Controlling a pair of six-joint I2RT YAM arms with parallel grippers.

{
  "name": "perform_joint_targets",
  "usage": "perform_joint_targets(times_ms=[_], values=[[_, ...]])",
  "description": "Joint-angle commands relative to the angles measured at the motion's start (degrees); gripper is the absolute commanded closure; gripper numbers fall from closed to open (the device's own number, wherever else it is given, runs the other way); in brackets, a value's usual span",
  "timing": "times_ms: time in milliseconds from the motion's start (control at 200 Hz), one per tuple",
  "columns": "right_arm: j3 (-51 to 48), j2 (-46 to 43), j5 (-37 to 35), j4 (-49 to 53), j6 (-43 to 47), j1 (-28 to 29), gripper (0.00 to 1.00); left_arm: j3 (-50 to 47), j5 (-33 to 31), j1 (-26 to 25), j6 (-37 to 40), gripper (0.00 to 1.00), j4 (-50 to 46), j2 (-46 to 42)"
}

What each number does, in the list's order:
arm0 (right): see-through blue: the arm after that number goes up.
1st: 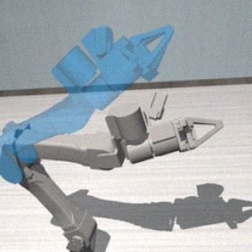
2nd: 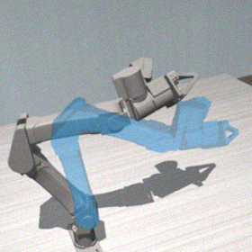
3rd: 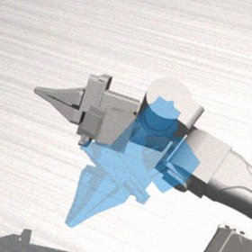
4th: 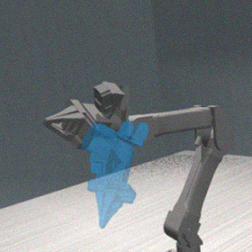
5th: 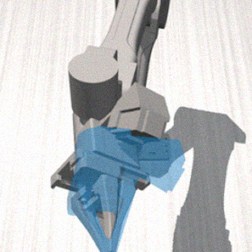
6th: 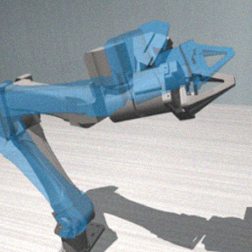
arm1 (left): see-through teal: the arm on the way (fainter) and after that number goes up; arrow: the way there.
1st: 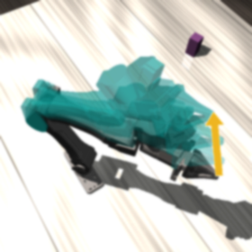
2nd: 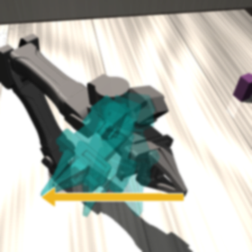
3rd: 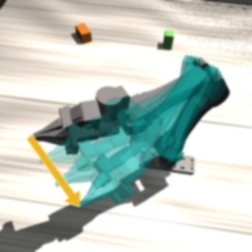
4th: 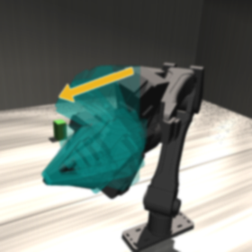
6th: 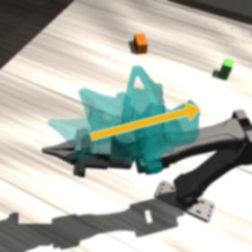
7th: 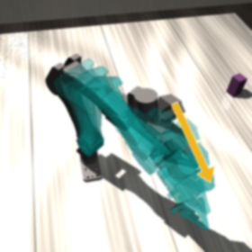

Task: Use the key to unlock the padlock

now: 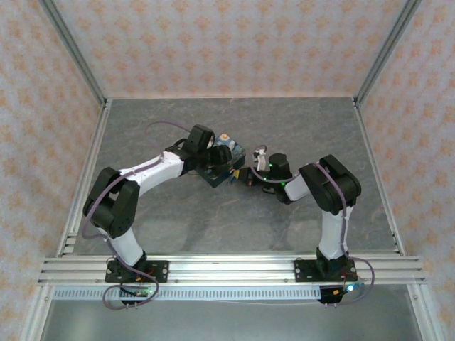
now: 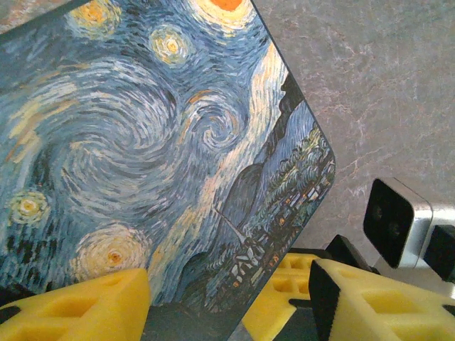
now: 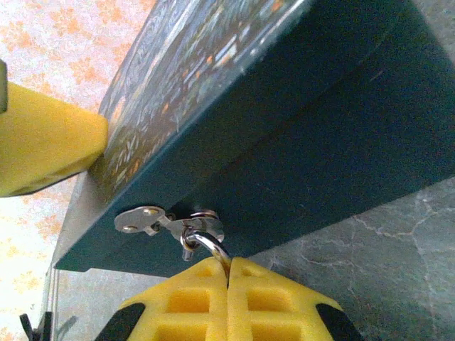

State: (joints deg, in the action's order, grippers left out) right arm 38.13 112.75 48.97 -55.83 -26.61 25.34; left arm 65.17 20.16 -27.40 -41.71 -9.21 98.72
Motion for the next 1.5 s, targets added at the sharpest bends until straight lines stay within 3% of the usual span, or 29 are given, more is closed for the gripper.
perform_joint_targets(times_ms=[0,350,796,1006,1251,1491], values=[[-0.35,-1.83,-1.24,-5.43,-4.25,-0.38,1.0,-2.95,-1.49,-0.31,-0.16,0.37,-2.44,-0.45],[0.04,-3.54,-4.54,-5.41,-9.4,-0.45,1.0,-4.96,-1.35,-0.3,-0.74,0.37,-0.91,-0.63],[-3.71,-14.01,-9.15,6.74,-1.69,-1.21,1.0,-3.87,4.65,2.35,-2.23,0.31,4.62,-4.9],[-4.51,-24.94,-10.62,20.22,3.1,-1.22,1.0,-4.7,3.06,2.73,-0.38,0.29,4.19,-11.26],[-1.11,-40.84,-14.61,50.85,11.11,-0.08,1.0,-11.49,-4.66,2.7,4.55,0.26,3.41,-23.42],[0.08,-50.65,-19.38,68.63,10.94,1.52,1.0,-19.79,-12.95,2.61,7.38,0.2,4.69,-36.96]])
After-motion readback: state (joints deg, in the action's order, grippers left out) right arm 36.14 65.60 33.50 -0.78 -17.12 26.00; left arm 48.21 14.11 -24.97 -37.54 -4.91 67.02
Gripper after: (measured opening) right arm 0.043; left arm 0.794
